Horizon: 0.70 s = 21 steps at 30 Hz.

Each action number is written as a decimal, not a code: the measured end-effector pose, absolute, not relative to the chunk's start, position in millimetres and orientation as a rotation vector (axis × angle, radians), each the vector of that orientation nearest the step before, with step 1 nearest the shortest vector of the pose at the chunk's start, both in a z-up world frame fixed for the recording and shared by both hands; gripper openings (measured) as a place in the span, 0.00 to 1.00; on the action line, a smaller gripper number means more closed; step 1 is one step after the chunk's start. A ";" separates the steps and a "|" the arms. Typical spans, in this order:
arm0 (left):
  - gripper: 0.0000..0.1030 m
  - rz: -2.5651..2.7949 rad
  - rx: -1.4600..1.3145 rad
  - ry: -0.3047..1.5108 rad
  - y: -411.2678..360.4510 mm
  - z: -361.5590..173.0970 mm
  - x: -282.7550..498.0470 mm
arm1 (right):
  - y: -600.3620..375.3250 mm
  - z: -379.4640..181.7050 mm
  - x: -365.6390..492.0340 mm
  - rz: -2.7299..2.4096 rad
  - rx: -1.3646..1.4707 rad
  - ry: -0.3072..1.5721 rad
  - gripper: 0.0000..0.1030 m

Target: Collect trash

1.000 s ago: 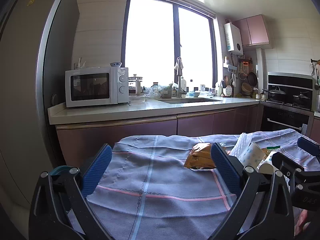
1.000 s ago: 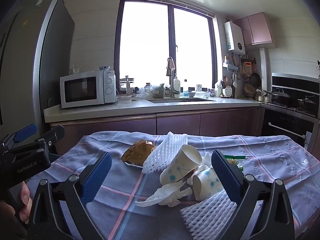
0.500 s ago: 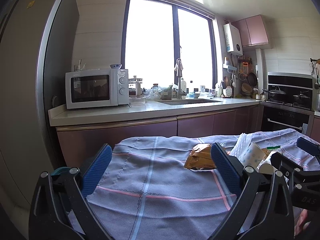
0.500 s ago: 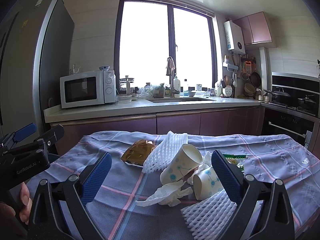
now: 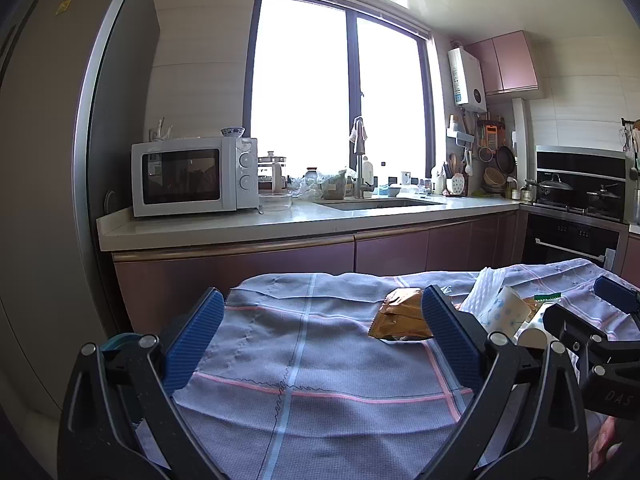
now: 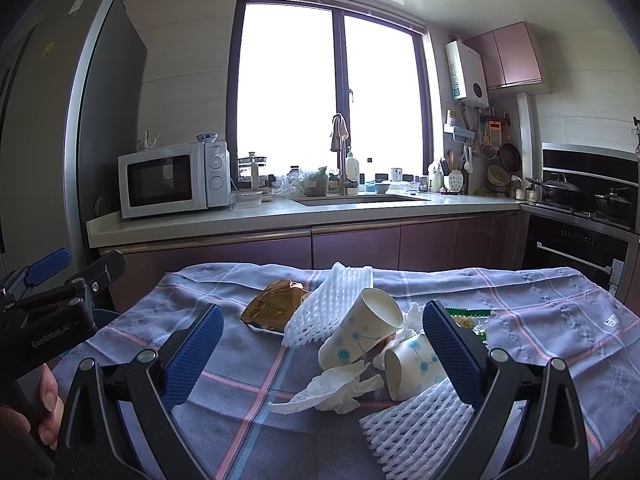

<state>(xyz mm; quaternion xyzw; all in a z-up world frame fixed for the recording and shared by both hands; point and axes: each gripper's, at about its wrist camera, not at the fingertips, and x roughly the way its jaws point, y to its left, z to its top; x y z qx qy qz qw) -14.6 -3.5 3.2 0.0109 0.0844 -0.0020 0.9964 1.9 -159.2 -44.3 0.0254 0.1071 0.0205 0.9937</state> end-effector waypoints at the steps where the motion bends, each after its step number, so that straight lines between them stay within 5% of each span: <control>1: 0.95 -0.004 0.022 0.169 -3.7 3.3 -14.8 | -159.4 -44.2 2.1 0.040 0.051 0.215 0.94; 21: 0.95 -0.022 0.026 0.182 -8.9 1.5 -8.1 | -162.5 -43.3 3.6 0.038 0.059 0.220 0.94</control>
